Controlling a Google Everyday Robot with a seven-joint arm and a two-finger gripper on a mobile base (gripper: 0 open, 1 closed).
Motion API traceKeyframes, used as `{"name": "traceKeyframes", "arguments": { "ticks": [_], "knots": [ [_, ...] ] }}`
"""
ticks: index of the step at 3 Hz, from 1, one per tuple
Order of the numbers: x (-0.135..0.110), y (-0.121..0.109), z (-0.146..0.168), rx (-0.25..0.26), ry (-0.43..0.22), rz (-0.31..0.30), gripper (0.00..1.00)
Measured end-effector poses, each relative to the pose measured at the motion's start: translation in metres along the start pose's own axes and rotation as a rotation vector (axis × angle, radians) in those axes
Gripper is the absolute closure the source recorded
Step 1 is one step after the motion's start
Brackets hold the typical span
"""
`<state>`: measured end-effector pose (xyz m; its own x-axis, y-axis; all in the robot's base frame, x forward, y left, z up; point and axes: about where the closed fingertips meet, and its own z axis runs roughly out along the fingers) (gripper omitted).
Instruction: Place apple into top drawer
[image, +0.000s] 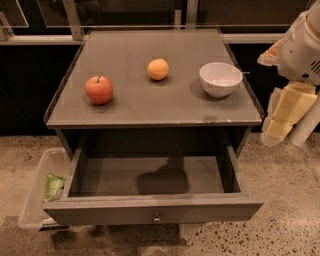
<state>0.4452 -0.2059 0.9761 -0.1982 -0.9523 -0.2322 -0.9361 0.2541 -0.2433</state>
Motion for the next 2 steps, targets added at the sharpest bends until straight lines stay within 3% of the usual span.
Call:
{"name": "traceKeyframes", "arguments": {
  "ticks": [1, 2],
  "knots": [
    [-0.036, -0.005, 0.026, -0.068, -0.105, -0.026, 0.0],
    [-0.091, 0.0, 0.051, -0.158, -0.234, -0.081, 0.0]
  ]
}}
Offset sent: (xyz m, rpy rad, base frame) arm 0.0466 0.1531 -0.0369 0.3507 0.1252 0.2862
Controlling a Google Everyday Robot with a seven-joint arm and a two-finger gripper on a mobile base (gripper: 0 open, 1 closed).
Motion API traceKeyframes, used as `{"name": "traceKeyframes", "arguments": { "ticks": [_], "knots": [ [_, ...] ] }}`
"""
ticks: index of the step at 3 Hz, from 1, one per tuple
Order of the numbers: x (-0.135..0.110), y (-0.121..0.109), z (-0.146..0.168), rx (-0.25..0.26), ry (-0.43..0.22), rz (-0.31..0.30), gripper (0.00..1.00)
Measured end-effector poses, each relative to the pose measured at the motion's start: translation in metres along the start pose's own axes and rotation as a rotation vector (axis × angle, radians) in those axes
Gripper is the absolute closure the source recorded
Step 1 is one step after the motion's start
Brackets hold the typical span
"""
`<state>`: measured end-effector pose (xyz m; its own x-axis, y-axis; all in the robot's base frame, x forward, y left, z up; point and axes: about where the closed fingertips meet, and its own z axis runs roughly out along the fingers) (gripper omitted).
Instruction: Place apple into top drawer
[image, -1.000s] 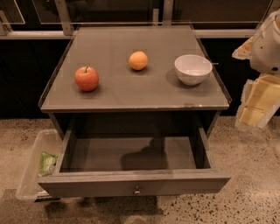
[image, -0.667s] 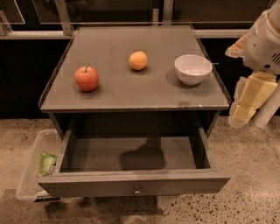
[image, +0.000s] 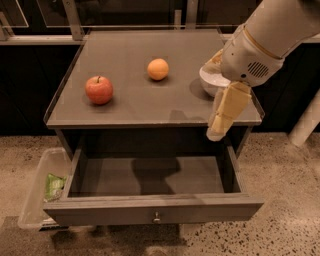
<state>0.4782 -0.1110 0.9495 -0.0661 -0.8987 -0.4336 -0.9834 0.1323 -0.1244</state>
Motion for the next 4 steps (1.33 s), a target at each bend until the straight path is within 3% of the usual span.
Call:
{"name": "traceKeyframes", "arguments": {
  "ticks": [2, 3, 4],
  "knots": [
    [0.003, -0.002, 0.007, 0.003, -0.017, 0.03, 0.0],
    [-0.021, -0.024, 0.025, 0.002, -0.055, -0.01, 0.0],
    [-0.059, -0.049, 0.039, 0.016, -0.095, -0.088, 0.0]
  ]
}}
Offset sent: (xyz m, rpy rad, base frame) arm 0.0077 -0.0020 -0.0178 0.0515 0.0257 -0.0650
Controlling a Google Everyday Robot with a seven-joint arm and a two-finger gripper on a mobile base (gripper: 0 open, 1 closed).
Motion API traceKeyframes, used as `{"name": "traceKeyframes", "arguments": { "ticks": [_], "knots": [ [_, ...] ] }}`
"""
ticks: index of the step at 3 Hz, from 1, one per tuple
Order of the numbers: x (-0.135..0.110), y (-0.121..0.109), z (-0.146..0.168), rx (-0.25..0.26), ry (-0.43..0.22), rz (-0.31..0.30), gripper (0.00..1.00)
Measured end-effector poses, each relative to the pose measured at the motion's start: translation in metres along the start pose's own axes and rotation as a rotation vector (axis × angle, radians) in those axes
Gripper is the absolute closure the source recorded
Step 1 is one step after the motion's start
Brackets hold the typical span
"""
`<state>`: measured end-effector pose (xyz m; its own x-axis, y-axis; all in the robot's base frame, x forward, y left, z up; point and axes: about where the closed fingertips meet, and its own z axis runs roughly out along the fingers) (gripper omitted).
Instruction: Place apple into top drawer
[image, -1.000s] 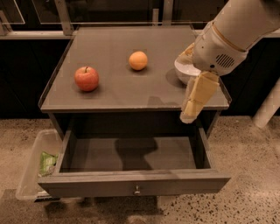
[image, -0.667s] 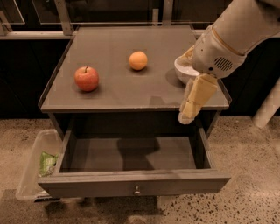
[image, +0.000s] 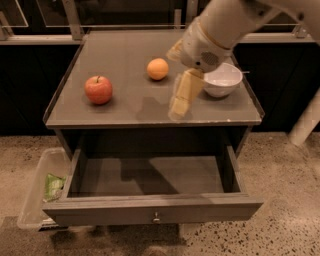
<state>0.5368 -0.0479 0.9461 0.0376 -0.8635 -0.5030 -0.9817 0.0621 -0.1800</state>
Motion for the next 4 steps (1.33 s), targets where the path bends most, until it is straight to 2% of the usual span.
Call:
{"name": "traceKeyframes", "arguments": {
  "ticks": [1, 2, 3, 4],
  "knots": [
    [-0.042, -0.024, 0.023, 0.003, -0.031, -0.098, 0.0],
    [-0.047, -0.024, 0.024, 0.001, -0.034, -0.104, 0.0],
    [-0.044, -0.027, 0.029, -0.003, -0.05, -0.076, 0.0],
    [-0.061, -0.051, 0.054, -0.019, -0.107, -0.11, 0.0]
  ]
}}
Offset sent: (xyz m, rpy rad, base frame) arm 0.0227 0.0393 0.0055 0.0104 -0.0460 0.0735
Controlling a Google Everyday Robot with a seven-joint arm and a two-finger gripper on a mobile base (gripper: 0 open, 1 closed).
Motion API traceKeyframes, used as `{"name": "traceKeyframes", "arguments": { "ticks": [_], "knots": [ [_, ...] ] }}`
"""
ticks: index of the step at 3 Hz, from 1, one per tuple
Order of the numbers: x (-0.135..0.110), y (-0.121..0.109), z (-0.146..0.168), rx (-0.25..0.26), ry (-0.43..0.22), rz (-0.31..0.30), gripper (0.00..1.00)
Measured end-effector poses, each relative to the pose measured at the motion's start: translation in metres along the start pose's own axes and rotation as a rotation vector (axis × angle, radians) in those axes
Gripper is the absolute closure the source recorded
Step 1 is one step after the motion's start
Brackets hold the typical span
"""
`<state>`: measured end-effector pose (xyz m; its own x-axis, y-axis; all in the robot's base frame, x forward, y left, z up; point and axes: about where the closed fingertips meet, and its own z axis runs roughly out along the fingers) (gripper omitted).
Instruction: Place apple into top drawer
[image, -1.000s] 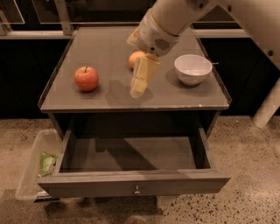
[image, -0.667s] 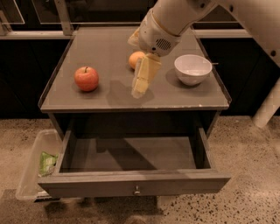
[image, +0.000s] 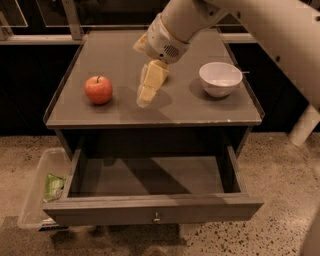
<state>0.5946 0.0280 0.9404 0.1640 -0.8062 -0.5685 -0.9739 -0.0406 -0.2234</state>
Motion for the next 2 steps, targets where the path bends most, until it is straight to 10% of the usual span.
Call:
{"name": "traceKeyframes", "arguments": {
  "ticks": [2],
  "knots": [
    [-0.036, -0.037, 0.064, -0.084, -0.109, -0.07, 0.0]
  ]
}}
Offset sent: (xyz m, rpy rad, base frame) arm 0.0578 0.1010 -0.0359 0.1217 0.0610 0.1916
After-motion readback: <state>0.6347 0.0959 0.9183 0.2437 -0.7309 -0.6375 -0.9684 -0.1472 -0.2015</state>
